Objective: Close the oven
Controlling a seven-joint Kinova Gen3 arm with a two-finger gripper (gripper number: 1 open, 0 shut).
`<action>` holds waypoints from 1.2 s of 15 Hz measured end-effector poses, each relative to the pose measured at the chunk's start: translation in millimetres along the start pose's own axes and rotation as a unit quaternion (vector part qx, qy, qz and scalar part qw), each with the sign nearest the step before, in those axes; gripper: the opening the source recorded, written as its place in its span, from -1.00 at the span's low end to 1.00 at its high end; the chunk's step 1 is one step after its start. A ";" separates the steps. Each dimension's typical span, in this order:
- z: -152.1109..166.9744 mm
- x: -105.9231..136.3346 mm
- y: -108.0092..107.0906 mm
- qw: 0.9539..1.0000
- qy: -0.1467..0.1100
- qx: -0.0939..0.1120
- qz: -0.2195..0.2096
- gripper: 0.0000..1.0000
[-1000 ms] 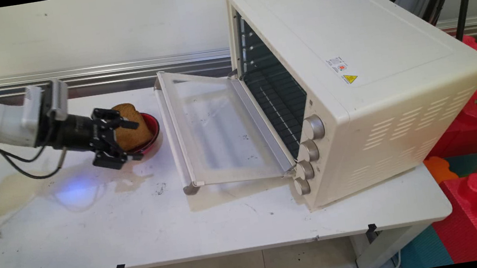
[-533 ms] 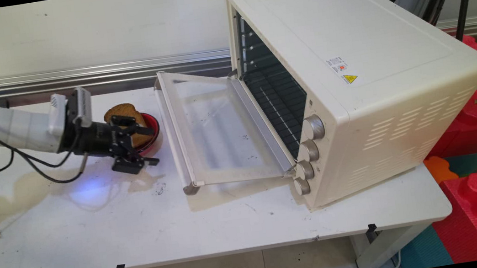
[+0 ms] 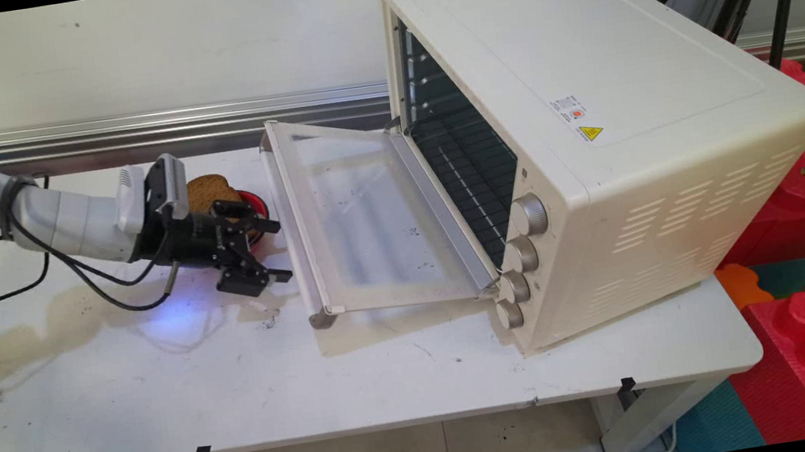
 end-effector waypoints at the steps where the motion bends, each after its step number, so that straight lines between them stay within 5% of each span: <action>1: 4.1 0.7 0.5 1.000 0.000 0.000 -0.001 1.00; 6: 16.2 3.5 2.1 1.000 0.001 -0.001 -0.003 1.00; 7: 17.7 3.9 2.3 1.000 0.001 -0.001 -0.003 -1.00; 18: 29.3 9.6 1.7 1.000 0.008 -0.002 -0.007 -1.00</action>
